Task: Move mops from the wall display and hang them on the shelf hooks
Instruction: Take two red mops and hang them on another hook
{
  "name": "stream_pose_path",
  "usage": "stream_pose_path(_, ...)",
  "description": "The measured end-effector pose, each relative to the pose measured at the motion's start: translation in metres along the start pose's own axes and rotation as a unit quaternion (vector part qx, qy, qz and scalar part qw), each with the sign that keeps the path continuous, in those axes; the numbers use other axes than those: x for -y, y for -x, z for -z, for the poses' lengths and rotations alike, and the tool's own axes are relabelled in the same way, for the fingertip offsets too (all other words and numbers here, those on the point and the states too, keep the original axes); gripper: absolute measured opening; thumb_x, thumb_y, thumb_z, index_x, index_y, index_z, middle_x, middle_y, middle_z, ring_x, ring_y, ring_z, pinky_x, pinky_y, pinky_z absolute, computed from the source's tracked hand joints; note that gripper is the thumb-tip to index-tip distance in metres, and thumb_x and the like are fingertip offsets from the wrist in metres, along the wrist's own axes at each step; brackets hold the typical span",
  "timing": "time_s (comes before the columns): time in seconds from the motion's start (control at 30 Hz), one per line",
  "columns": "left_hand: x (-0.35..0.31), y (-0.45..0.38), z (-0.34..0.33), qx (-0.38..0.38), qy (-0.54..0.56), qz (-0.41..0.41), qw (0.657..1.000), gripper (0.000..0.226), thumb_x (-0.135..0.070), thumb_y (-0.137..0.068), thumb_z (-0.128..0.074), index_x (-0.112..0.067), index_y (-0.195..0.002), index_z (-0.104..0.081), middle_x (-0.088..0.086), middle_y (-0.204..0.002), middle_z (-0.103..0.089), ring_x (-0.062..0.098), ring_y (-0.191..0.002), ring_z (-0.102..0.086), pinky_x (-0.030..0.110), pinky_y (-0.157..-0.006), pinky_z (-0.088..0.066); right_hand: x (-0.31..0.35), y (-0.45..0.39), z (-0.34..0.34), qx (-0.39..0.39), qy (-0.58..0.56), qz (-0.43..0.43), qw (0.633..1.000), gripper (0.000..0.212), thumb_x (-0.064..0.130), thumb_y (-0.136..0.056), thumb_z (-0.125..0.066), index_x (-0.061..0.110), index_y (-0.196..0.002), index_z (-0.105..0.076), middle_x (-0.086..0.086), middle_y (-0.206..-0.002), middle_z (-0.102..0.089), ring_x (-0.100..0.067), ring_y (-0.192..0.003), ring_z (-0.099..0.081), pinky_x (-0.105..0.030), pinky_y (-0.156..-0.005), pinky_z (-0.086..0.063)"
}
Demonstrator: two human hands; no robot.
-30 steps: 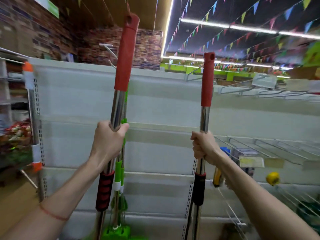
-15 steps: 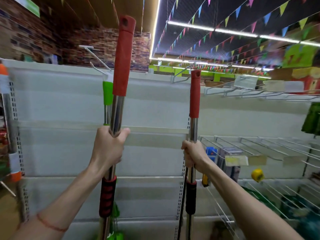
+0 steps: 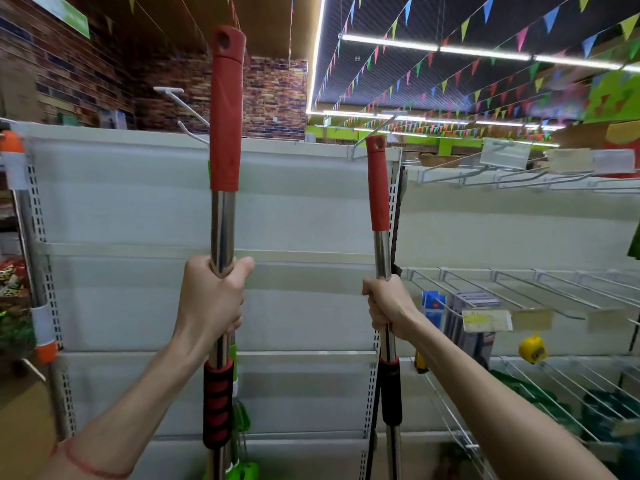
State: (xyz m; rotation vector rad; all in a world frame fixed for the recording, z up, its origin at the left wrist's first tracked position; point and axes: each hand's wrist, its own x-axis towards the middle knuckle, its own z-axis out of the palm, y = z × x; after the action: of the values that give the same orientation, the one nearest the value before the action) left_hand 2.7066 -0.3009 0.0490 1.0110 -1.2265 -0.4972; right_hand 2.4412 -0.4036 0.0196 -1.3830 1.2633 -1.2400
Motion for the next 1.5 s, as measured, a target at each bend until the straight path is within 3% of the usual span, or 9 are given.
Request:
stream_pose_path(0.23, 0.000, -0.002, 0.004, -0.001, -0.005, 0.009, 1.000, 0.052, -0.012, -0.101, -0.062, -0.020, -0.062, -0.029, -0.001, -0.044, -0.026, 0.018, -0.033, -0.025, 0.023, -0.039, -0.028, -0.001, 0.005, 0.000, -0.018, -0.001, 0.011, 1.000, 0.036, 0.005, -0.091, -0.050, 0.021, -0.061, -0.037, 0.002, -0.047, -0.033, -0.014, -0.037, -0.026, -0.024, -0.044, -0.026)
stream_pose_path(0.53, -0.007, 0.004, 0.015, 0.000, -0.021, -0.001, 1.000, 0.048, -0.012, -0.101, -0.062, -0.017, -0.064, -0.031, 0.005, -0.049, -0.027, 0.019, -0.030, -0.025, 0.022, -0.037, -0.029, 0.000, 0.007, 0.001, -0.035, -0.008, 0.008, 0.999, 0.040, 0.003, -0.090, -0.049, 0.022, -0.058, -0.034, 0.001, -0.047, -0.031, -0.015, -0.038, -0.025, -0.023, -0.042, -0.026)
stream_pose_path(0.8, -0.019, 0.014, 0.036, 0.004, -0.023, 0.003, 1.000, 0.051, -0.007, -0.100, -0.060, -0.020, -0.062, -0.028, 0.003, -0.051, -0.024, 0.016, -0.031, -0.022, 0.020, -0.037, -0.026, -0.004, -0.012, -0.006, -0.037, -0.019, -0.010, 0.999, 0.036, 0.003, -0.084, -0.049, 0.024, -0.061, -0.031, 0.000, -0.051, -0.027, -0.015, -0.043, -0.021, -0.028, -0.047, -0.022)
stream_pose_path(1.07, -0.026, 0.024, 0.053, 0.021, -0.019, 0.023, 0.999, 0.052, -0.005, -0.101, -0.057, -0.021, -0.058, -0.031, -0.002, -0.042, -0.028, 0.015, -0.029, -0.024, 0.020, -0.038, -0.026, -0.010, -0.040, -0.017, -0.045, -0.026, -0.031, 0.998, 0.038, 0.000, -0.084, -0.049, 0.025, -0.061, -0.030, 0.000, -0.049, -0.026, -0.014, -0.039, -0.020, -0.026, -0.046, -0.020)
stream_pose_path(1.5, -0.024, 0.029, 0.063, -0.001, -0.036, 0.060, 0.998, 0.053, -0.009, -0.101, -0.059, -0.023, -0.059, -0.029, -0.005, -0.041, -0.025, 0.014, -0.029, -0.021, 0.019, -0.041, -0.025, -0.015, -0.097, -0.030, -0.056, -0.013, -0.014, 0.998, 0.029, 0.002, -0.090, -0.050, 0.019, -0.067, -0.044, 0.002, -0.047, -0.033, -0.014, -0.035, -0.026, -0.025, -0.042, -0.026)
